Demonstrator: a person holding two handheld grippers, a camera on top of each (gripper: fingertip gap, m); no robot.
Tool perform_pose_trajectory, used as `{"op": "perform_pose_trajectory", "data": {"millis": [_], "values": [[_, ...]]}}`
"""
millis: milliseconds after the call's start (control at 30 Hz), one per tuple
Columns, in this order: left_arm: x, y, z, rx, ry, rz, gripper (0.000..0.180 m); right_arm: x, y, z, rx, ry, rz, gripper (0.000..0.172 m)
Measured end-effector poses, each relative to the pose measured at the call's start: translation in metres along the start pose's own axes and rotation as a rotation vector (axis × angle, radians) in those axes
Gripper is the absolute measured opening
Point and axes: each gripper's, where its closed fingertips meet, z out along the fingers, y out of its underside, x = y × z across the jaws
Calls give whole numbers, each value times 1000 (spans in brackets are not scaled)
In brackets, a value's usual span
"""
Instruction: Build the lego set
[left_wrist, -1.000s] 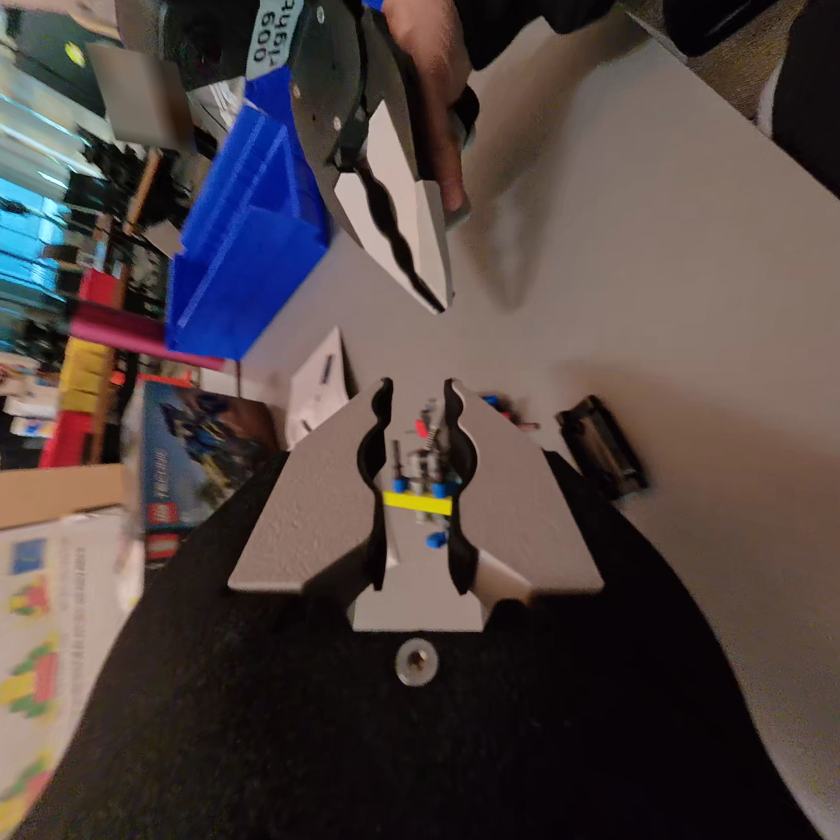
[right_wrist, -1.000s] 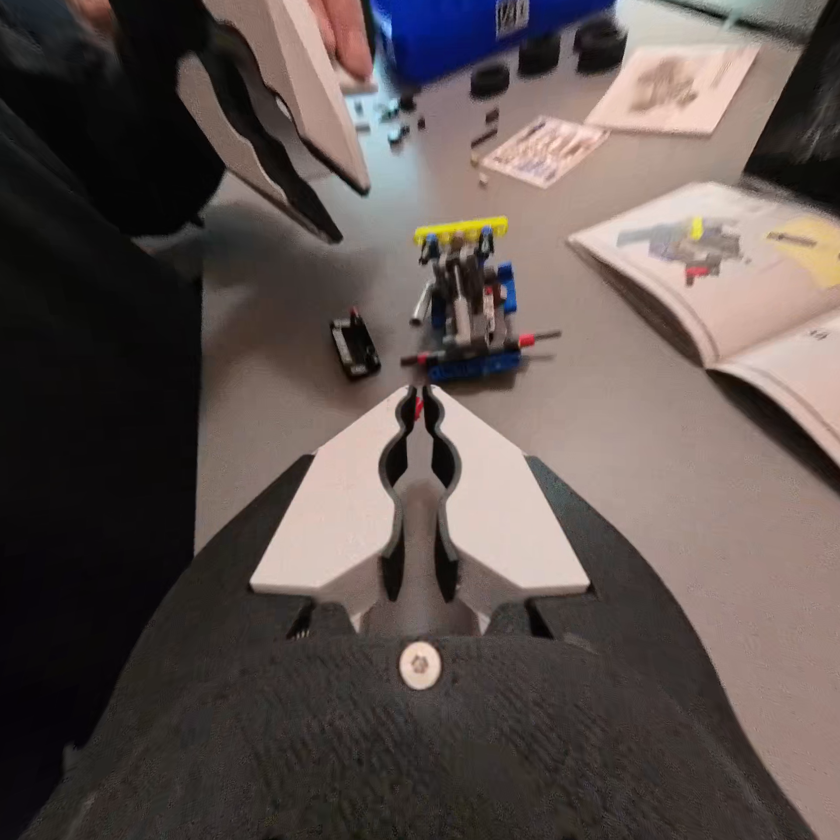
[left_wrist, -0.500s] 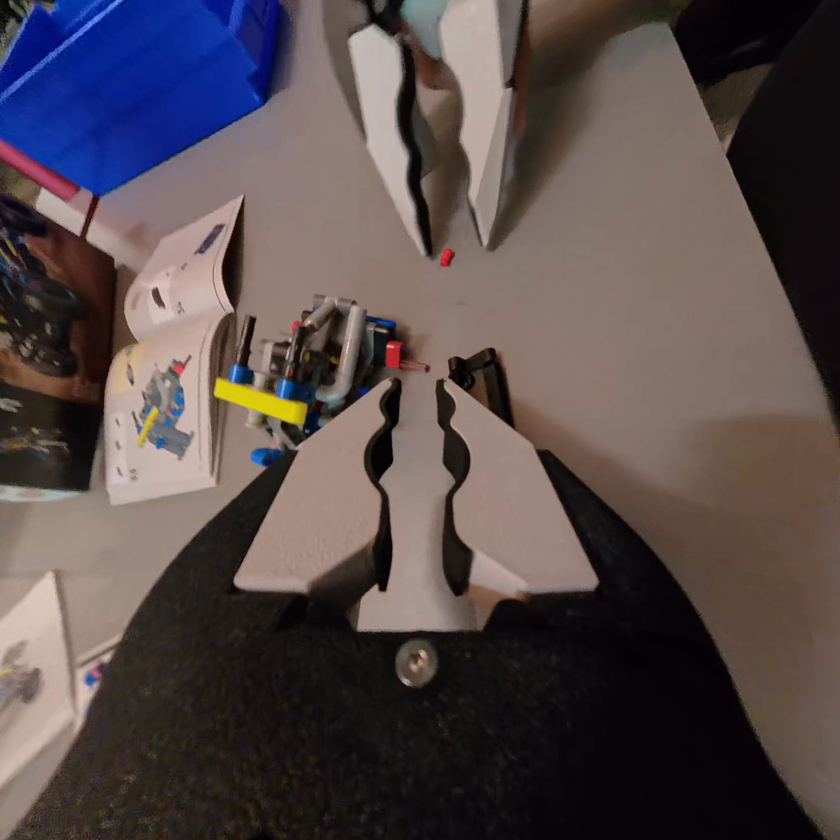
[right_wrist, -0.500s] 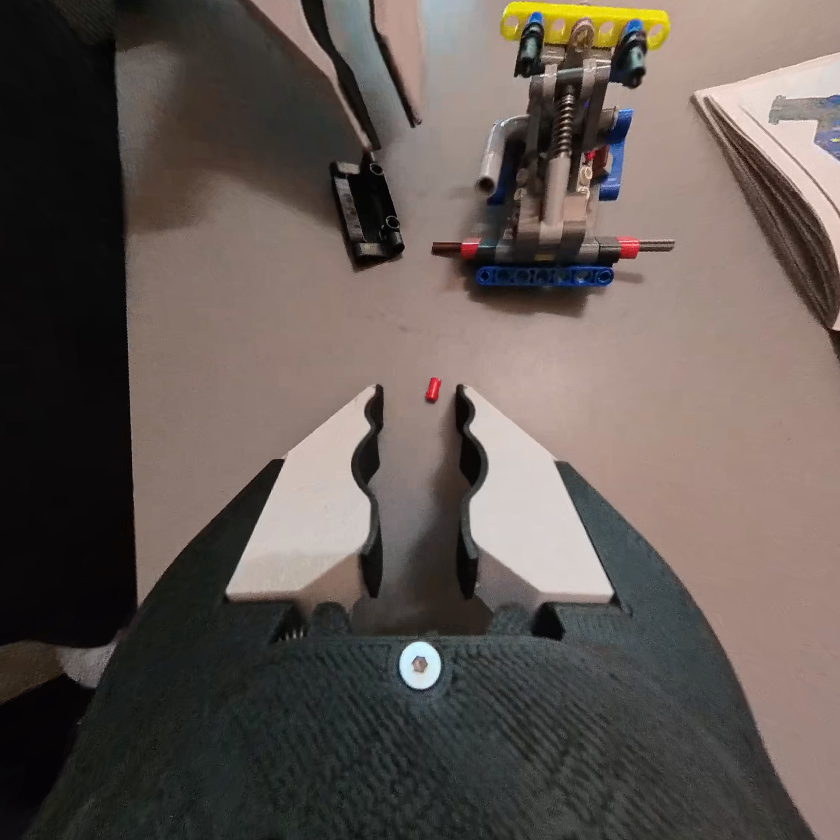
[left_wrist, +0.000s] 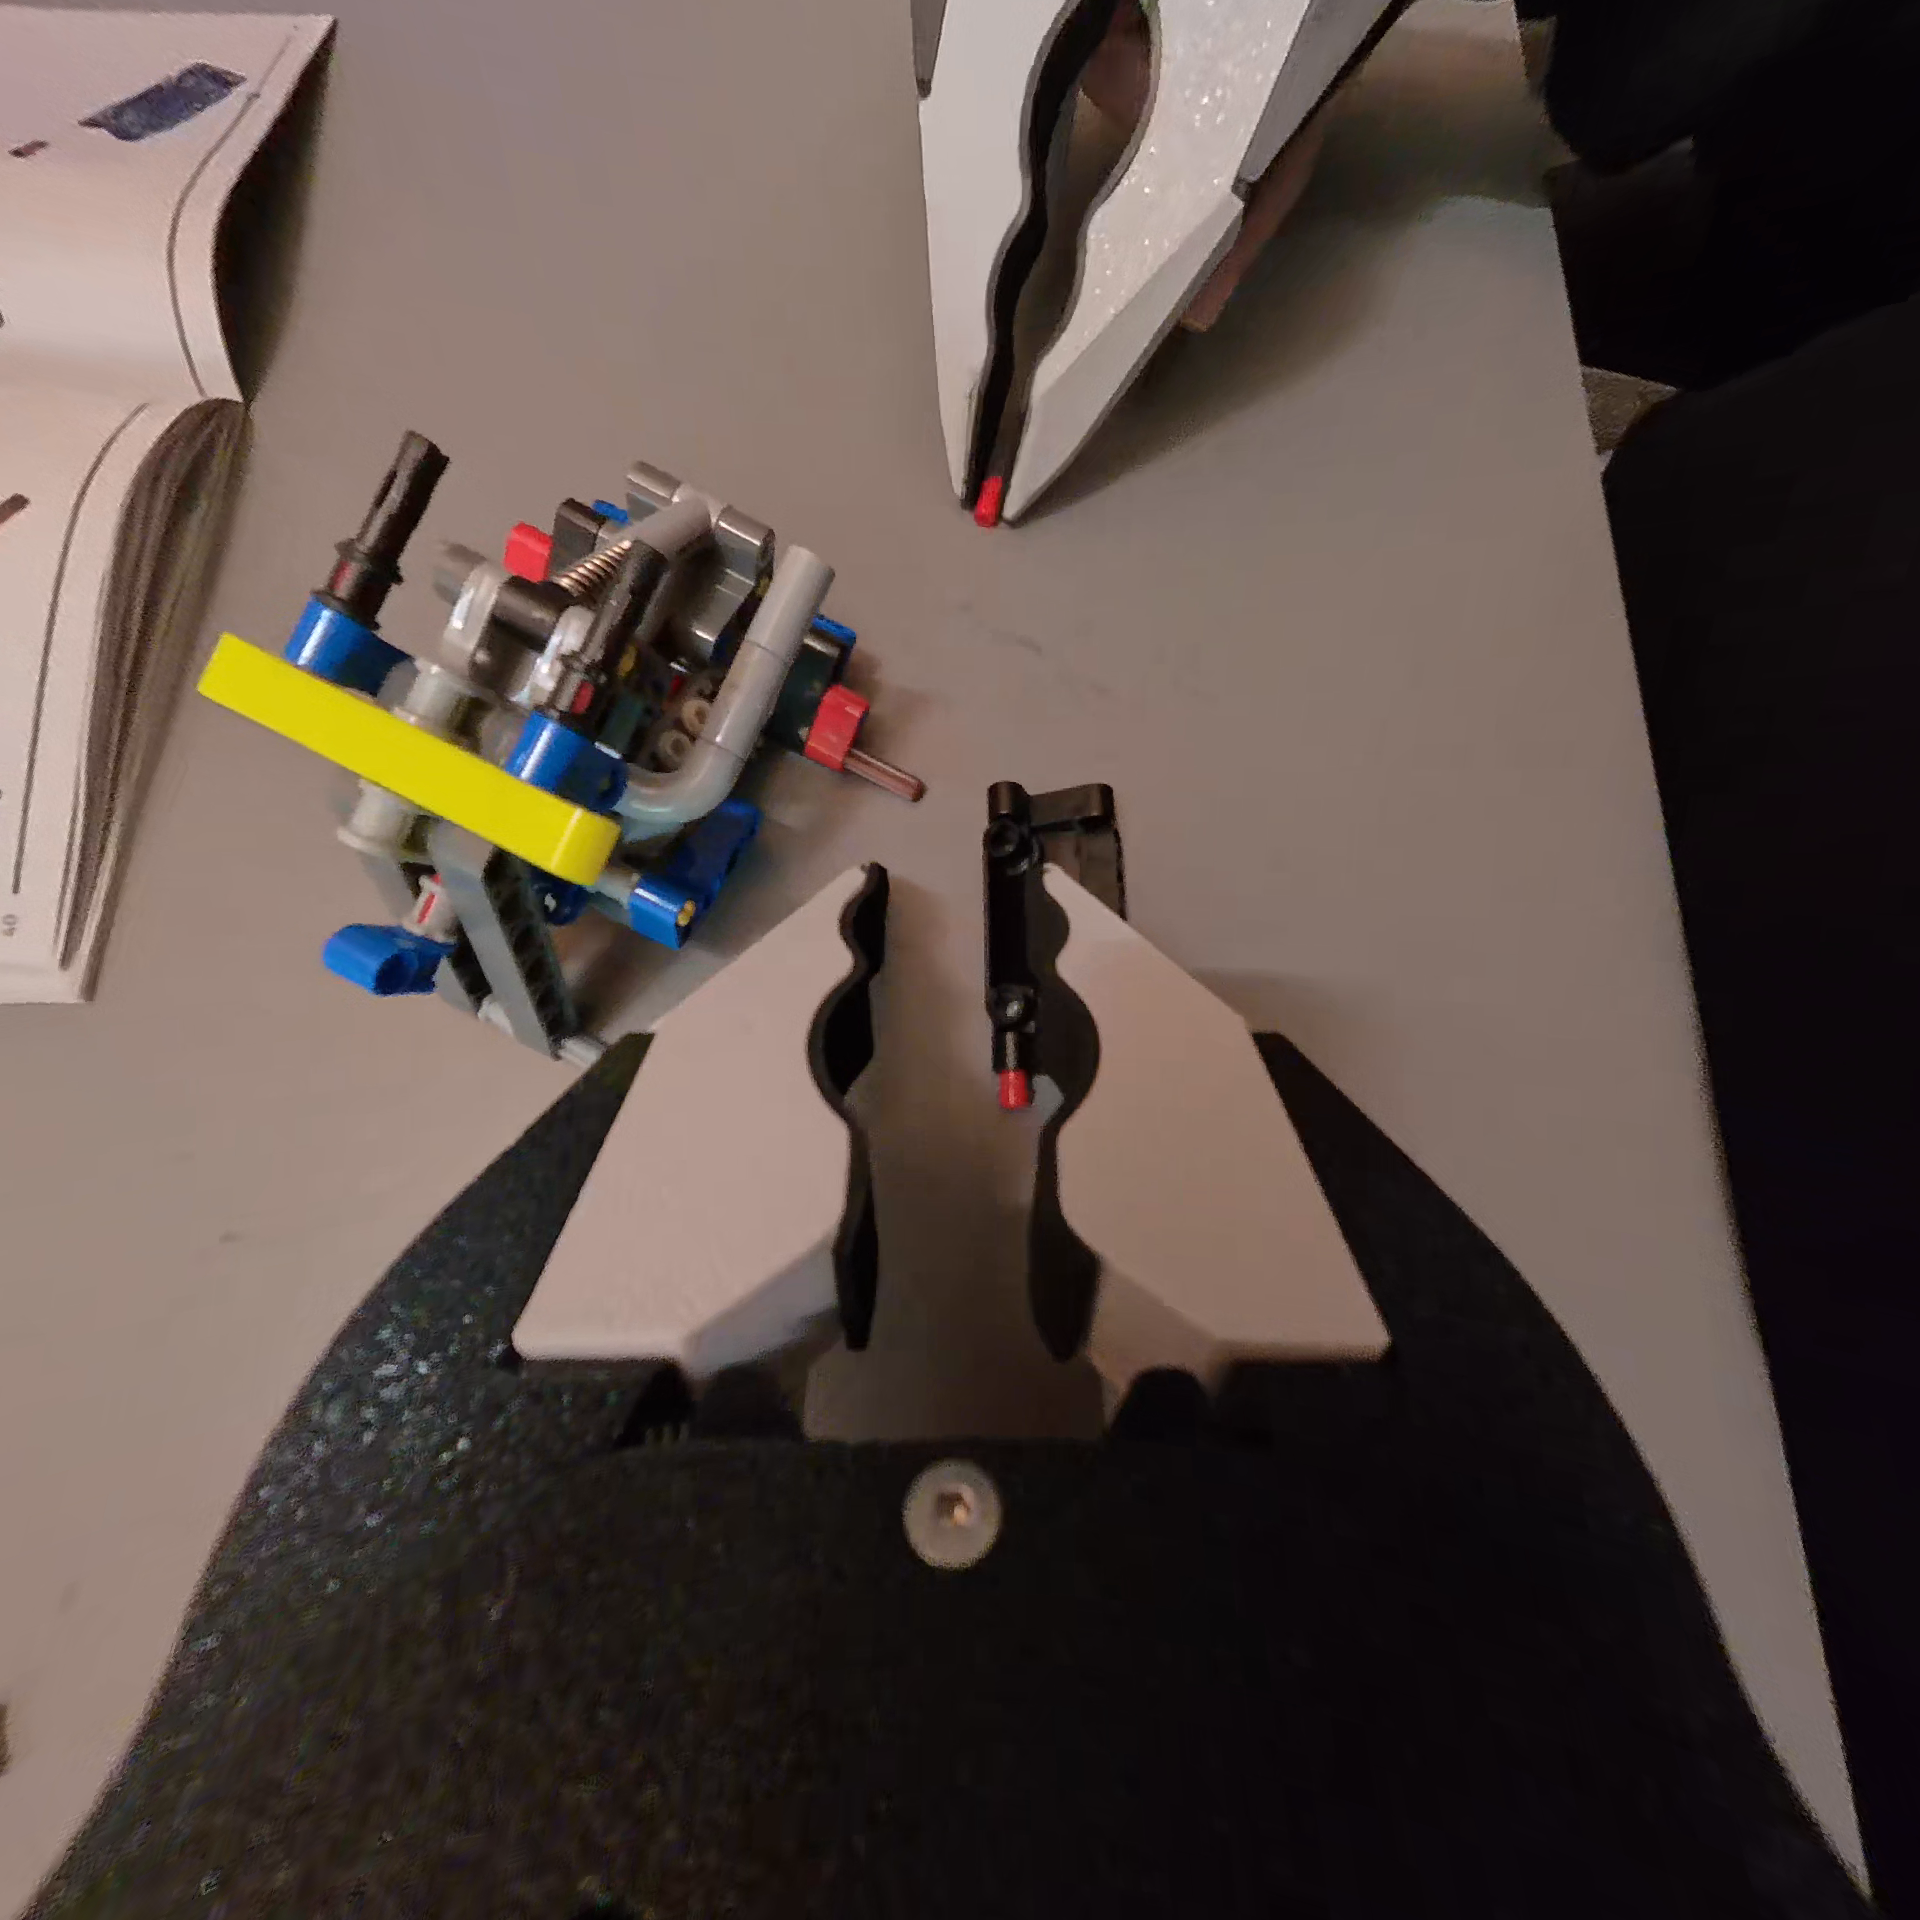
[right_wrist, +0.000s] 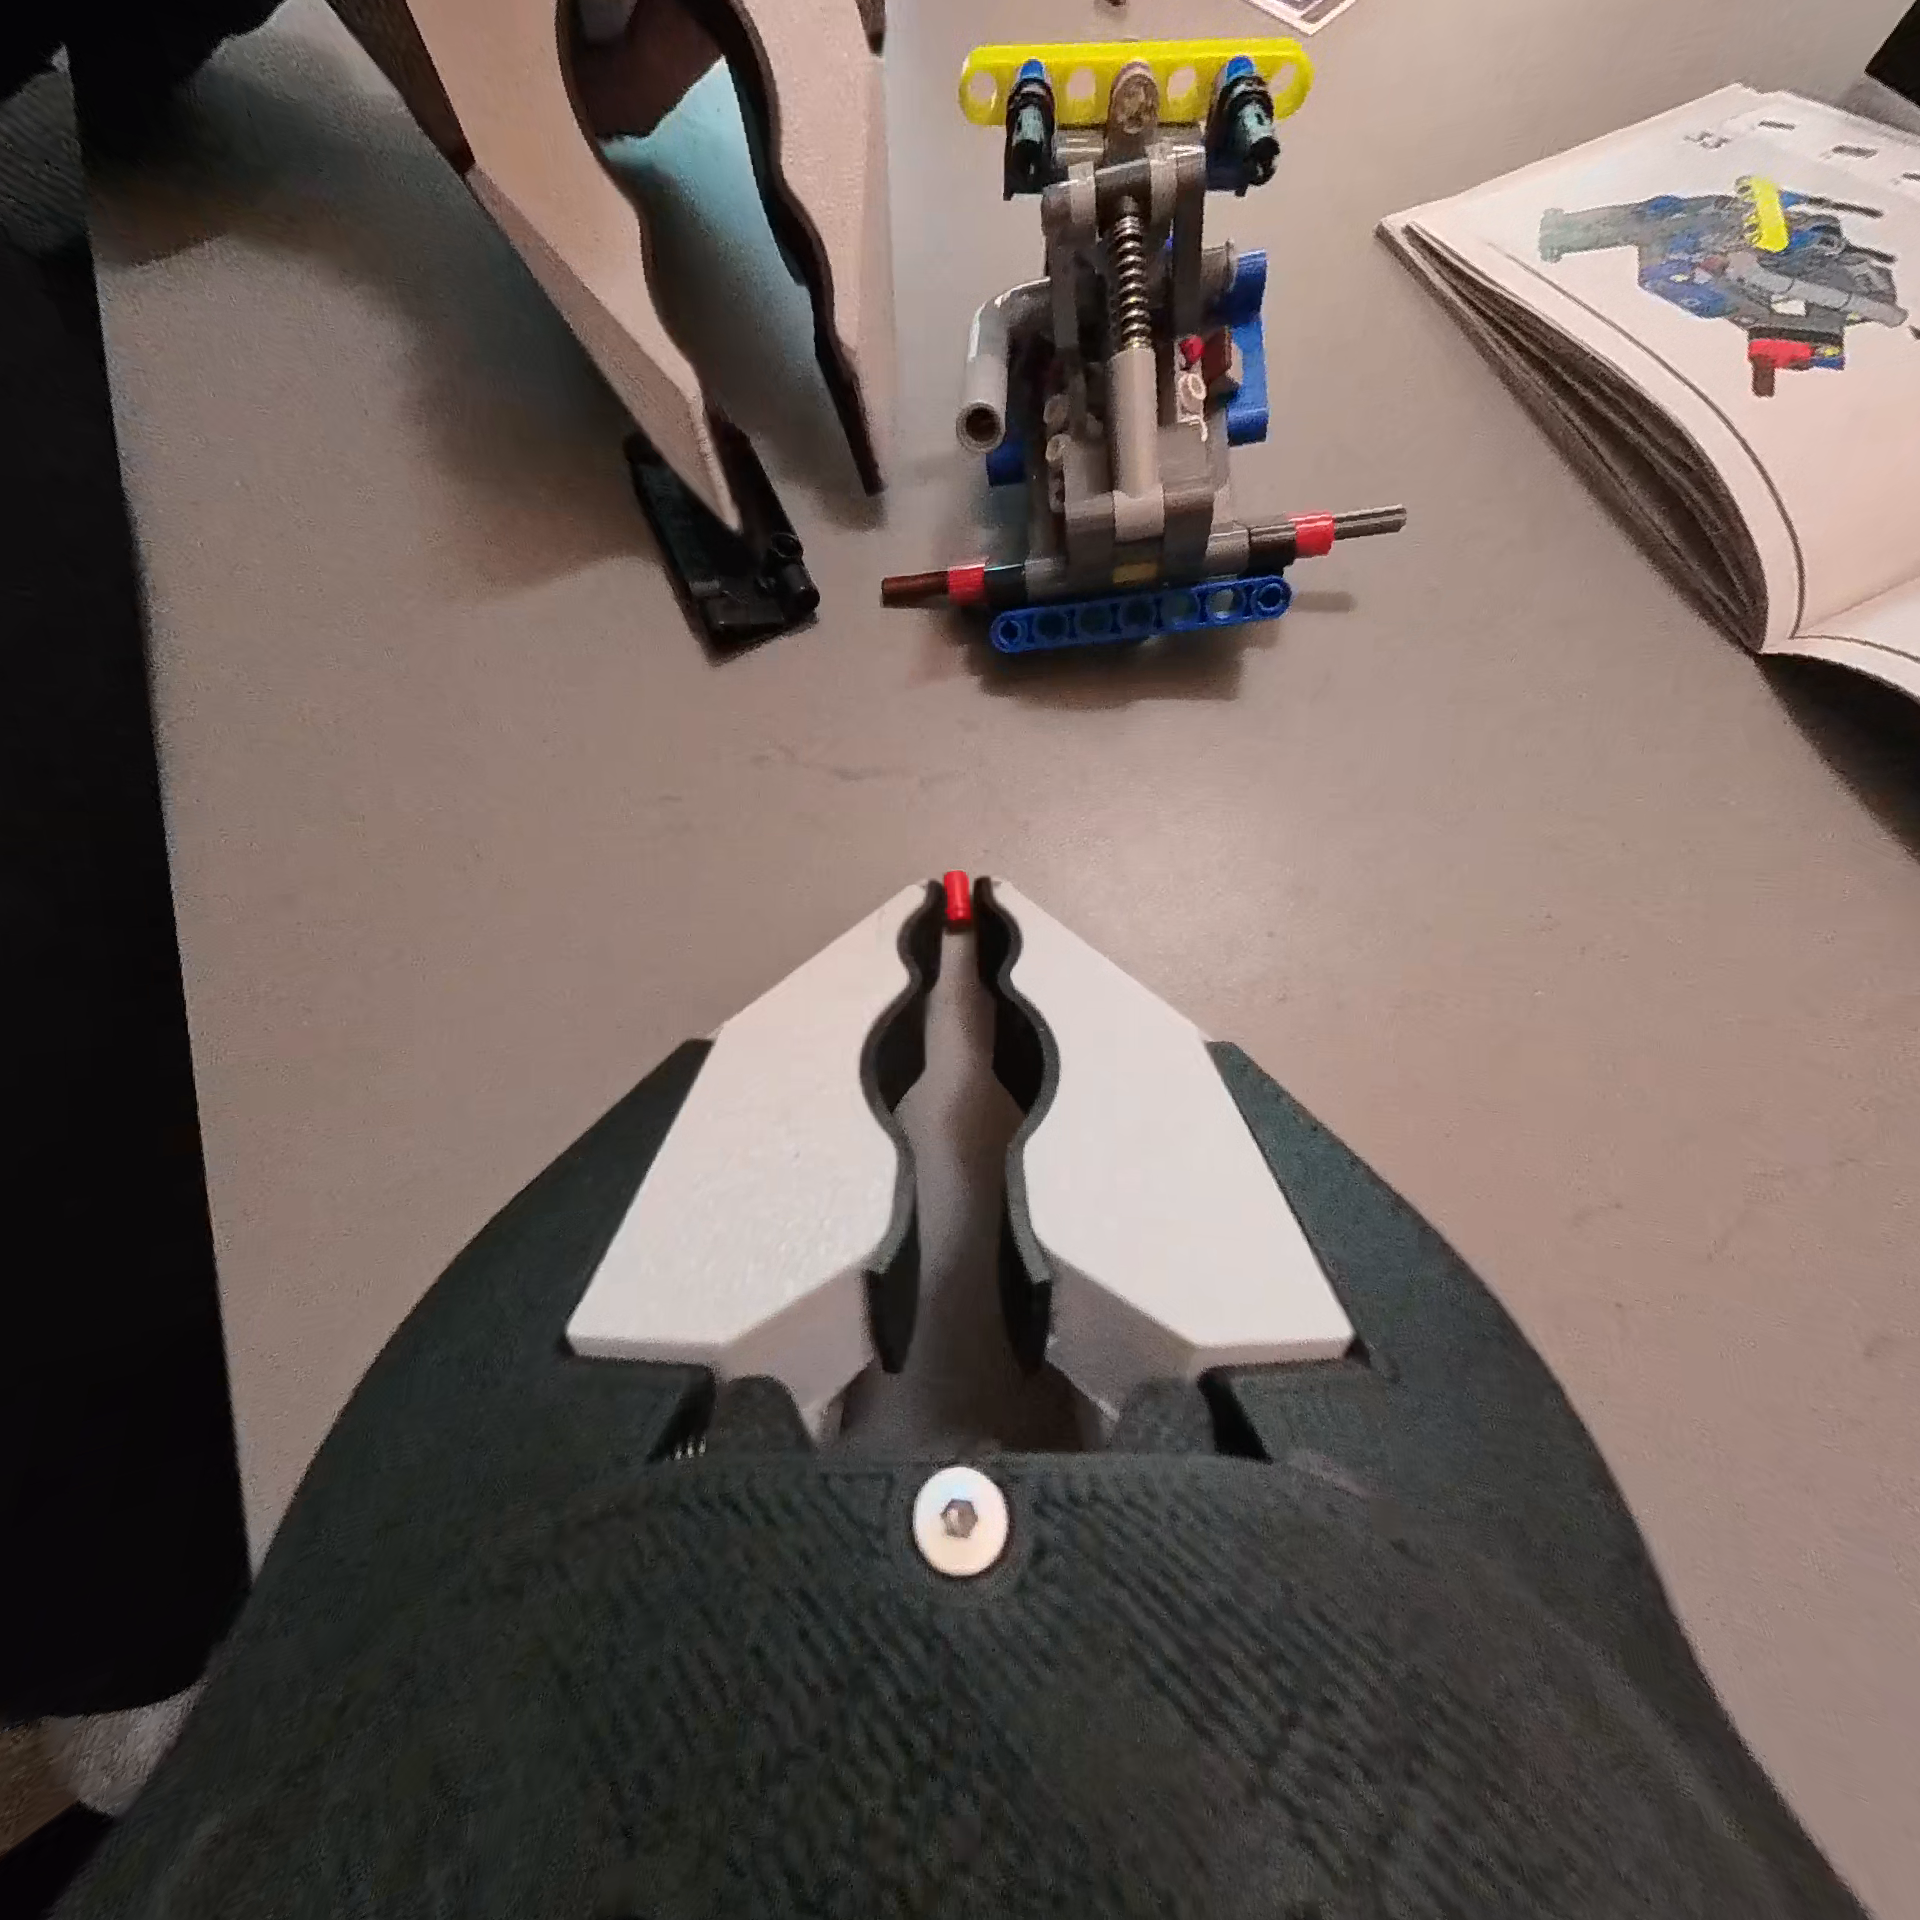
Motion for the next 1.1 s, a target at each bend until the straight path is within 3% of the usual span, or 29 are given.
{"op": "perform_pose_trajectory", "data": {"millis": [300,467,867,1100], "values": [[4,4,3,-11,5,33,20,-4,0,0,-2,-10,-41,3],[6,2,5,-18,11,68,18,-11,-2,4,5,18,-202,3],[7,-2,8,-13,118,-140,0,-17,-16,18,23,-2,-347,3],[13,-6,10,-63,79,49,0,-22,-21,24,27,-23,-379,3]]}}
